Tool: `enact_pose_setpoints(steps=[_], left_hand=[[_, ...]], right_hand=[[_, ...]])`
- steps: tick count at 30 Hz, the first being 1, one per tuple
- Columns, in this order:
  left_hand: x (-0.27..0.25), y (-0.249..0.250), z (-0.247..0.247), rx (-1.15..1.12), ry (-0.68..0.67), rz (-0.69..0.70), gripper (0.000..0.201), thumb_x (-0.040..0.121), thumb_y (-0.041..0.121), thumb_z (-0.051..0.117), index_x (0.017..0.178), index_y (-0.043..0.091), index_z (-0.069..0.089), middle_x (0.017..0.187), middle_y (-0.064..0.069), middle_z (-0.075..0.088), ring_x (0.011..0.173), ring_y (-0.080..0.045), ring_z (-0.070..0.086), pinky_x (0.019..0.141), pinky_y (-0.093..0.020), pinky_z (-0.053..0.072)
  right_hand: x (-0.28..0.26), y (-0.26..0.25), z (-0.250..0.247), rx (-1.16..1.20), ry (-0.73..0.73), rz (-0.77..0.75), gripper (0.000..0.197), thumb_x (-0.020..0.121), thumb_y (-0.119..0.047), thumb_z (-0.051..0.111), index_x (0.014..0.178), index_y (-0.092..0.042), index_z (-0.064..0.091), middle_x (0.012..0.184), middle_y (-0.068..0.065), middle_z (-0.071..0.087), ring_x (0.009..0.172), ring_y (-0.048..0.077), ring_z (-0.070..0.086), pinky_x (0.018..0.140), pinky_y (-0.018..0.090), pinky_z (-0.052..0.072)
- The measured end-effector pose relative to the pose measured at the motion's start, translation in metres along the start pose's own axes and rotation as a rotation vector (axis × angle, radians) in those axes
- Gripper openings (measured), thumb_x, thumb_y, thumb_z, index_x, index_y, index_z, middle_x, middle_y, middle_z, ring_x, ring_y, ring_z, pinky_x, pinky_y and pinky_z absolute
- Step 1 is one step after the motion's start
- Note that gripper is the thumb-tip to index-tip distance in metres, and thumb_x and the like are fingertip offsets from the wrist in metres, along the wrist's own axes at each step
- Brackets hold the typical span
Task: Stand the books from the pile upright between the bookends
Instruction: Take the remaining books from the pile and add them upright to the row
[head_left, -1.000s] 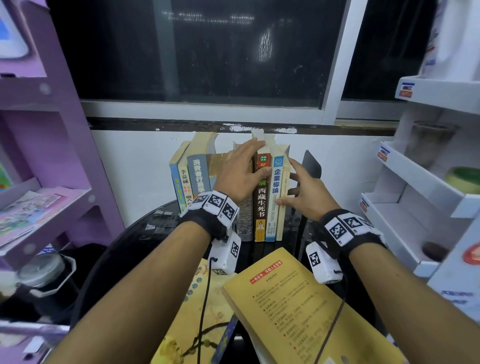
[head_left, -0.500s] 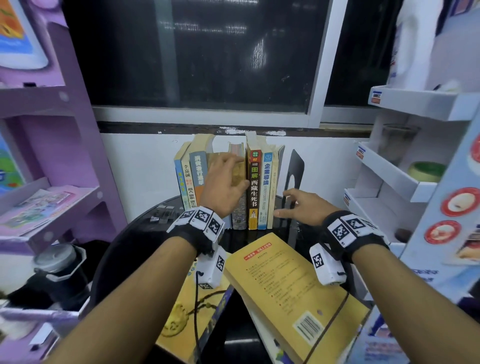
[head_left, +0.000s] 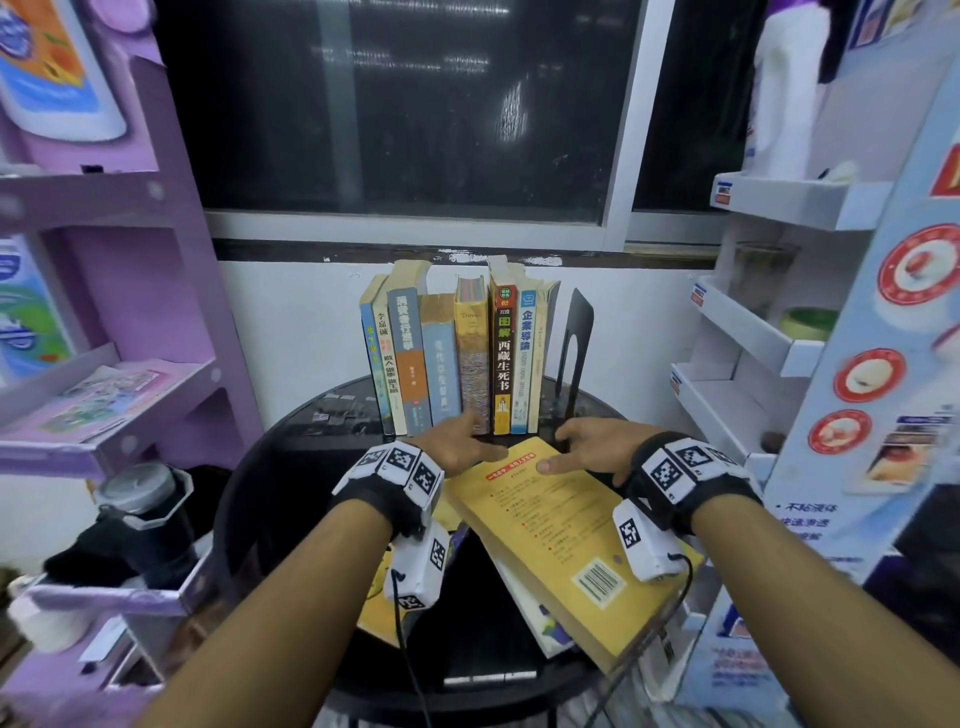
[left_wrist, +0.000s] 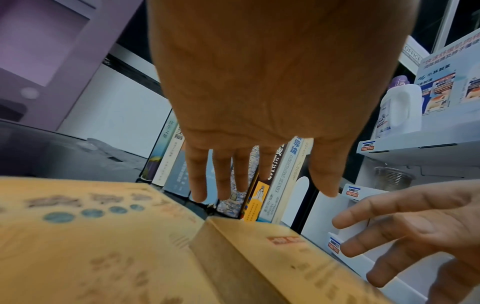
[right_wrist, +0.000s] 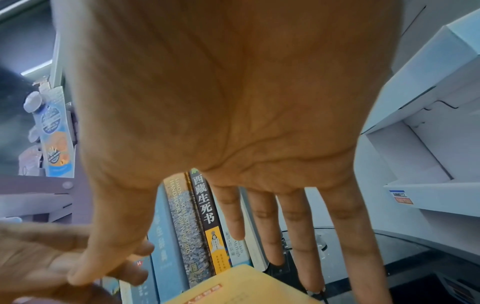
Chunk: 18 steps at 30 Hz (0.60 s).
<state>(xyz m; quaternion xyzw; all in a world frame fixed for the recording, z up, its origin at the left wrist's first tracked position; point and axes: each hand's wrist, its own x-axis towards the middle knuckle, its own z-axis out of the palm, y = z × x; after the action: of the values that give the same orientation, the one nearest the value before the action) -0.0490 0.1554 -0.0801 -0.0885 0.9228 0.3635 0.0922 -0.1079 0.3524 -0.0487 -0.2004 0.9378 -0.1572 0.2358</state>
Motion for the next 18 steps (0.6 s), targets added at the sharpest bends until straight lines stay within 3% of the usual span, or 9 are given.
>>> enact_pose_setpoints(steps=[6, 13, 18], left_hand=[[-0.007, -0.011, 0.011, -0.050, -0.148, -0.156, 0.080, 0.088, 0.050, 0.060, 0.150, 0.021, 0.019, 0.154, -0.003, 0.030, 0.137, -0.026, 0.036, 0.113, -0.042, 0.030], [-0.012, -0.012, 0.020, 0.032, -0.097, -0.181, 0.092, 0.075, 0.050, 0.074, 0.148, 0.027, 0.023, 0.146, -0.003, 0.041, 0.129, -0.025, 0.044, 0.109, -0.040, 0.035], [-0.014, -0.010, 0.022, 0.104, -0.048, -0.155, 0.097, 0.071, 0.037, 0.082, 0.148, 0.026, 0.023, 0.145, -0.004, 0.042, 0.129, -0.026, 0.045, 0.107, -0.040, 0.037]], right_hand=[[-0.006, 0.000, 0.007, 0.004, -0.013, 0.038, 0.083, 0.081, -0.053, 0.069, 0.147, -0.021, 0.032, 0.145, 0.005, 0.045, 0.131, 0.026, 0.045, 0.095, 0.039, 0.044], [-0.010, 0.003, 0.015, -0.066, -0.036, 0.075, 0.074, 0.081, -0.047, 0.072, 0.141, -0.022, 0.039, 0.141, 0.000, 0.048, 0.128, 0.021, 0.047, 0.094, 0.032, 0.038], [-0.010, 0.008, 0.018, -0.046, -0.045, 0.106, 0.084, 0.075, -0.042, 0.079, 0.144, -0.022, 0.036, 0.140, 0.002, 0.047, 0.125, 0.022, 0.049, 0.103, 0.039, 0.043]])
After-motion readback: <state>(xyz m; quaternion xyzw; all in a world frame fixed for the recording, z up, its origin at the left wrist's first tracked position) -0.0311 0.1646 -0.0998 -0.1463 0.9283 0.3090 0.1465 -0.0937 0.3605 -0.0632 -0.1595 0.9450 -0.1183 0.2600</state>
